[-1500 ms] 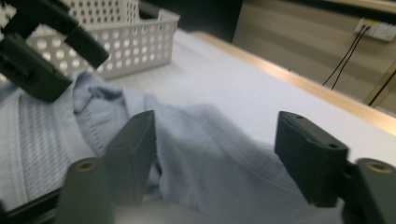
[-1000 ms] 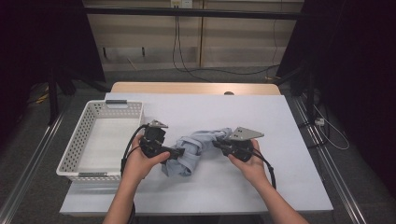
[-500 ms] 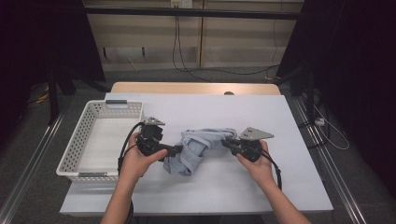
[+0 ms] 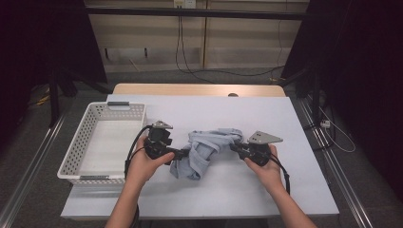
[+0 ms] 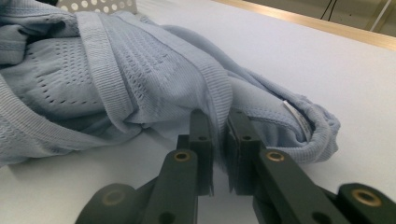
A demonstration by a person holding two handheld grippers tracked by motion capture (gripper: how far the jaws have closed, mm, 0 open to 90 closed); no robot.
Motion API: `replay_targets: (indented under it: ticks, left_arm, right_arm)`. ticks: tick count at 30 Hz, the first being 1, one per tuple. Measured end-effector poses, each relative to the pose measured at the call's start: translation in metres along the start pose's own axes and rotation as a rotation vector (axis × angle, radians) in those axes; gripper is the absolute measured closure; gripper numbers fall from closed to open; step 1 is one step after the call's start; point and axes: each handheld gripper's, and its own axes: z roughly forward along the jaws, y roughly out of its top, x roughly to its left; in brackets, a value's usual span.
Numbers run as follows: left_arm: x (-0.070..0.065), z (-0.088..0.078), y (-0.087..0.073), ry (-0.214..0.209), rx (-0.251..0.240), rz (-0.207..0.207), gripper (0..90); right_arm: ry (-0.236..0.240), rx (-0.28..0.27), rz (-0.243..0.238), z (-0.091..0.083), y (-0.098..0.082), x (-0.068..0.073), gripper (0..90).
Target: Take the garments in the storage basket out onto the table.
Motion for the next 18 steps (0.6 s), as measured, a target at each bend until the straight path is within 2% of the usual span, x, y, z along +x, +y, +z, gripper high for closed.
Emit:
replay_targets:
  ticks: [2,3,6,7,11,16,18]
  left_arm:
    - [-0.001,0.001,0.0,-0.008,-0.003,-0.006,29.6]
    - [-0.001,0.001,0.001,-0.011,0.001,-0.002,29.6]
    - [-0.002,0.001,0.002,-0.022,0.004,0.005,40.2]
    - [-0.003,0.002,0.002,-0.039,0.017,0.007,50.0]
    - [-0.003,0.005,0.002,-0.071,0.046,-0.009,62.6]
    - [-0.008,0.007,0.004,-0.076,0.06,-0.002,70.5]
    - [-0.011,0.005,0.006,-0.079,0.058,0.006,72.0]
  right_arm:
    - [0.0,0.002,-0.006,-0.002,-0.001,0.001,81.5]
    - [0.0,0.002,-0.006,-0.002,-0.001,0.001,81.5]
    - [0.005,0.003,0.003,-0.004,-0.001,0.002,77.9]
    - [0.006,0.003,0.004,-0.006,-0.001,0.003,72.9]
    - [-0.007,-0.003,0.006,-0.01,0.0,0.005,62.1]
    - [-0.01,-0.021,0.011,-0.014,0.002,0.007,53.8]
    - [0.002,-0.032,0.012,-0.015,0.004,0.008,50.3]
